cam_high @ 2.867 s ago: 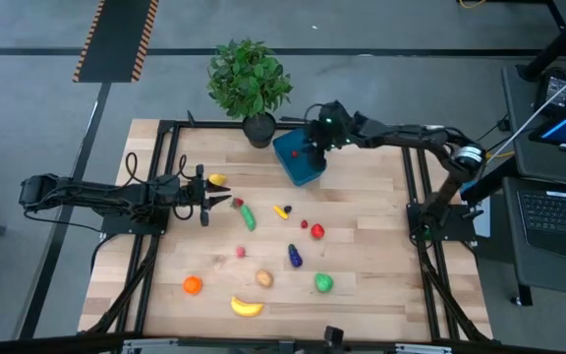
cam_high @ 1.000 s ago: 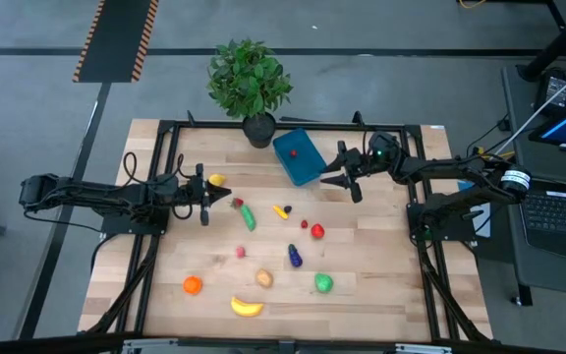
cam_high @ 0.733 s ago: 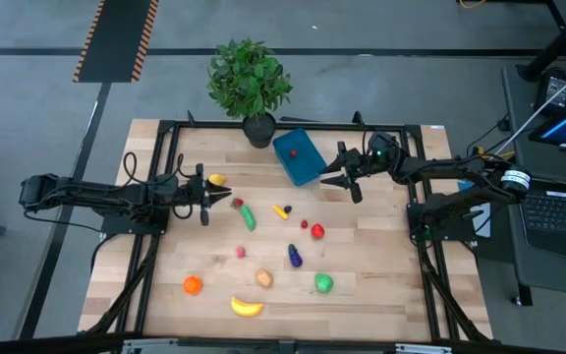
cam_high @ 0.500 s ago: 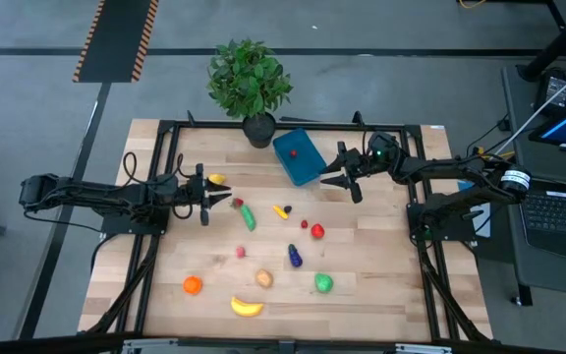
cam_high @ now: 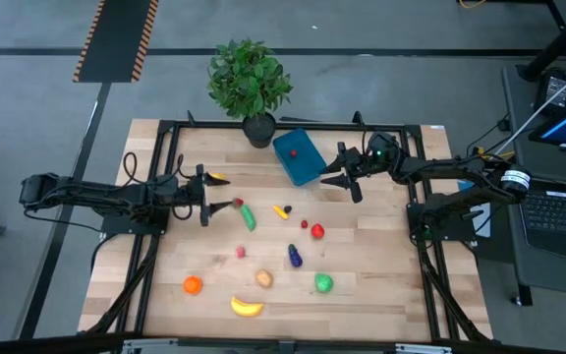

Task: Pick and placing Produce into tupperware
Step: Put the lemon into the blue bin

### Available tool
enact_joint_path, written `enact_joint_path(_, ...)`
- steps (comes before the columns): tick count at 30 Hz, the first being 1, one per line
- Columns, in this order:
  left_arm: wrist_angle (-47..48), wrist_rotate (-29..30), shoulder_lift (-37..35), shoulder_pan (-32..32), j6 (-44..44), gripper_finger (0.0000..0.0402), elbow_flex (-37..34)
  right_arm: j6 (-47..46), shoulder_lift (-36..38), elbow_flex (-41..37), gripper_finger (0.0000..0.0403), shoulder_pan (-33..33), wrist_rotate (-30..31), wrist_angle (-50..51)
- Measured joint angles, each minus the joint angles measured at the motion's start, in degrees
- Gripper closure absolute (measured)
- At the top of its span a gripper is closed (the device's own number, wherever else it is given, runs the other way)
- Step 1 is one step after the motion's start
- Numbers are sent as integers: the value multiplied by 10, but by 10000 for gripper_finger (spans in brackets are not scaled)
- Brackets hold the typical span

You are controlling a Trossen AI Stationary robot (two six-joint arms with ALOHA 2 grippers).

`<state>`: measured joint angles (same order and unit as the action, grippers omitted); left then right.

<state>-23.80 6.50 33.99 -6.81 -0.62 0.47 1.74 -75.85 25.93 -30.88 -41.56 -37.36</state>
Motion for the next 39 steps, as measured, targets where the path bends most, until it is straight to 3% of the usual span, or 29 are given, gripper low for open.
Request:
enact_joint_path(6,3,0,0,0,14,65,0,0,0,0,265,0,0,0)
enact_joint_path(25,25,13,0,0,55,72,11,2,0,0,265,0,0,0)
enact_joint_path(29,151,21,0,0,47,72,74,2,0,0,265,0,0,0)
enact_joint_path(34,389,88,12,0,50,72,182,2,0,0,265,0,0,0)
enact_joint_path(39,482,98,36,0,65,72,235,4,0,0,265,0,0,0)
